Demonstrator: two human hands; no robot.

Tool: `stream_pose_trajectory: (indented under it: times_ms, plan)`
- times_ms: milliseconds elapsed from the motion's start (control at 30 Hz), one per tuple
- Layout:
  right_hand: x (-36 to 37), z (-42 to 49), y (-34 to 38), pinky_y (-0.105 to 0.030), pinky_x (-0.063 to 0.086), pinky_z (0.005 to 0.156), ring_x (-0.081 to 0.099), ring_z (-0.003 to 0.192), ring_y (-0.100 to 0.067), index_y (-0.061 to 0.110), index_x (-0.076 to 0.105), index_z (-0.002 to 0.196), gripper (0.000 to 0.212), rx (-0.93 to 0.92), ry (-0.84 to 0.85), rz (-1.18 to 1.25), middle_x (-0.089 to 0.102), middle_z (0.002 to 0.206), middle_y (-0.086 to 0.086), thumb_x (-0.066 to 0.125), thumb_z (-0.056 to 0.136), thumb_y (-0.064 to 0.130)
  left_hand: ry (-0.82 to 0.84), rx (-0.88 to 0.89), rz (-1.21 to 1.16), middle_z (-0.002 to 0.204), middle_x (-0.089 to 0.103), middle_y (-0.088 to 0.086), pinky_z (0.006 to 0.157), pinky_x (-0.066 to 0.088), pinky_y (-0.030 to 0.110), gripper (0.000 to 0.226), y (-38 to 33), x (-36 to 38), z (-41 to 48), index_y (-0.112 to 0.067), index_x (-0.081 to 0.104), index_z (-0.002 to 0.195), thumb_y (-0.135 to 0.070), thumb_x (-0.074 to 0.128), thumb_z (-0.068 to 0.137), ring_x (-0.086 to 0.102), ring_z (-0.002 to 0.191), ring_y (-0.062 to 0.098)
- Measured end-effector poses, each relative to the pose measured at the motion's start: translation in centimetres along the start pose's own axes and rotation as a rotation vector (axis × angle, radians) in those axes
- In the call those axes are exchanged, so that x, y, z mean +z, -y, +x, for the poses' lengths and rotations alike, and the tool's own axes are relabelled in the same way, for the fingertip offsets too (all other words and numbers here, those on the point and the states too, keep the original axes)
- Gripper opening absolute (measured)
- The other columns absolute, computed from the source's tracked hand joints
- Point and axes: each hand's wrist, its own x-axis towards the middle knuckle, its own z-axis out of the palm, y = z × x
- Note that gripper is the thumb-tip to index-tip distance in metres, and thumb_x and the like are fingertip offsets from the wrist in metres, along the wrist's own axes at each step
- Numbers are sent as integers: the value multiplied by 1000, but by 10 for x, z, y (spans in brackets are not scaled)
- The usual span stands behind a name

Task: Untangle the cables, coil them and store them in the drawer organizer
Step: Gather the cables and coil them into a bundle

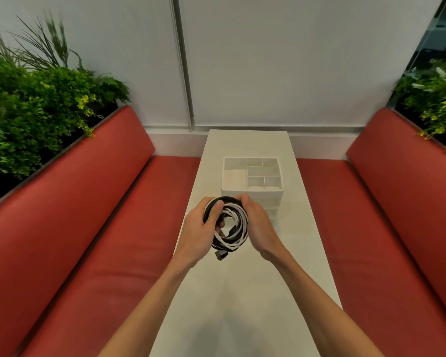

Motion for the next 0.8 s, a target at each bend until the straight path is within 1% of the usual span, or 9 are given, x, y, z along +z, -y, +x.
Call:
stream_pose_trajectory:
  times_ms: [100,200,333,400,467,533,600,700,800]
  plan:
    - [-4,5,0,-45,49,85,58,84,-19,6,62,97,43,13,22,84,66,94,-11,40,116,38,39,13,-17,70,61,2,61,47,33,25,-1,-4,1,-17,67,101,-33,52,112,53,60,15]
    - [-10,6,3,-43,51,84,60,85,-17,12,66,96,41,-40,34,78,69,93,-6,42,117,37,55,-2,-48,71,60,5,59,47,38,31,-5,-8,2,-10,65,101,-37,52,111,52,59,17]
    - [-20,10,5,-44,47,81,57,83,-24,15,59,91,42,-231,15,-182,62,85,-2,35,119,34,71,-30,-101,72,61,8,57,45,35,35,-11,-9,0,-13,70,103,-43,53,109,52,61,19]
    - [-26,16,4,-42,44,76,53,81,-21,17,52,87,41,-306,7,-328,56,82,2,32,119,33,91,-46,-117,72,60,5,57,45,34,34,-12,-9,-2,-18,73,100,-44,52,110,53,63,19]
    - [-32,23,4,-37,40,74,52,79,-17,21,50,84,40,-333,8,-379,54,80,5,34,119,31,116,-65,-112,71,59,4,56,46,34,40,-13,-8,-4,-12,72,99,-45,51,110,53,63,19]
    - [-35,25,6,-34,42,75,56,81,-15,21,56,87,40,-313,25,-322,58,83,7,36,119,32,139,-61,-102,70,59,4,56,46,34,43,-15,-8,-4,-7,70,99,-43,51,111,53,61,19]
    - [-32,25,4,-33,45,78,59,84,-16,16,62,93,41,-257,50,-194,61,87,6,37,119,35,144,-36,-79,69,60,2,56,46,32,39,-20,-8,-3,-10,71,98,-41,51,111,54,60,17]
    - [-19,22,-1,-39,47,77,57,81,-22,7,61,96,46,-178,35,-13,61,90,-13,39,118,39,133,1,-37,70,62,0,58,47,35,32,-25,-9,1,-17,68,96,-42,54,110,56,59,14]
    - [-6,16,-5,-42,50,80,59,86,-18,9,61,98,35,-129,-23,149,60,97,-20,43,119,31,112,4,-22,85,72,3,68,59,48,26,-28,-9,3,-23,61,121,-44,57,107,66,71,13]
